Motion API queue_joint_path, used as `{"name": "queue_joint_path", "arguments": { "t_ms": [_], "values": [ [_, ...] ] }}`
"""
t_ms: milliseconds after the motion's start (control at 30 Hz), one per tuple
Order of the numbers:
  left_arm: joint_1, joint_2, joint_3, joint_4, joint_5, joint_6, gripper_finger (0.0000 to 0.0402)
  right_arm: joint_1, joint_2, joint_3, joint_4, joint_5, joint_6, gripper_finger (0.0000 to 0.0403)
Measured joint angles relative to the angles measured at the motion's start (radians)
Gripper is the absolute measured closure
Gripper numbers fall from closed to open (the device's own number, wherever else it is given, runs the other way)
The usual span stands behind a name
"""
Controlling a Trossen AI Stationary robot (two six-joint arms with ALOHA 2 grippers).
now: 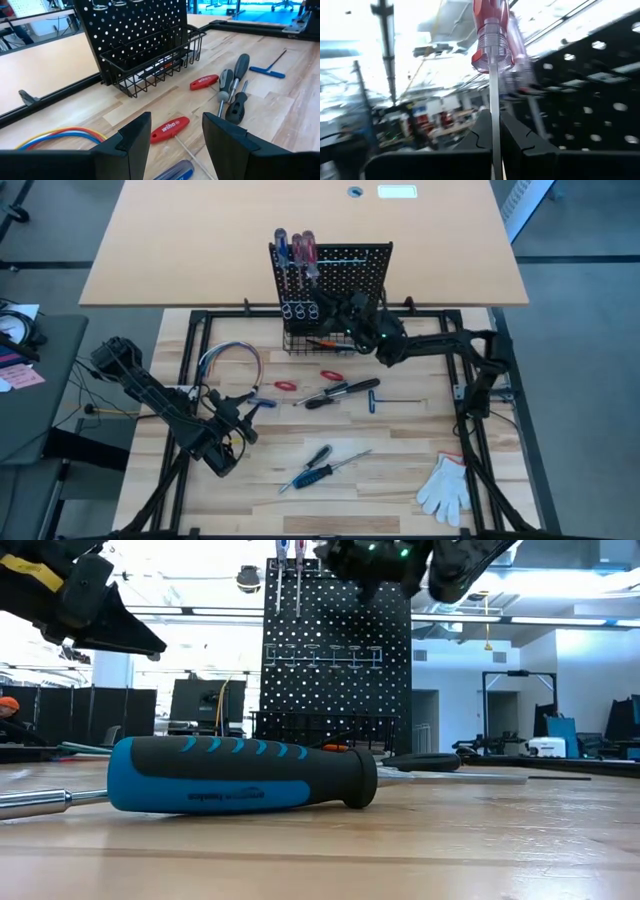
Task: Hang tools onto peg board
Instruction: Hang the red screwdriver on the pegboard
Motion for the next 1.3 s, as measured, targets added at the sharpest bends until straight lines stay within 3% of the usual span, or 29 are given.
{"name": "queue_joint_path", "arguments": {
  "t_ms": [333, 933, 1300],
  "values": [
    [0.0, 0.0, 0.0, 0.005, 0.0, 0.005, 0.0228, -0.04, 0.063, 0.091, -0.006, 0.017, -0.005, 0.0389],
    [0.0, 0.0, 0.0, 0.012, 0.001, 0.004, 0.0228, -0.068, 0.061, 0.092, -0.086, 0.115, -0.034, 0.0387],
    [0.0, 0.0, 0.0, 0.017, 0.003, 0.005, 0.0228, -0.073, 0.056, 0.097, -0.26, 0.113, -0.104, 0.0368]
  ]
}}
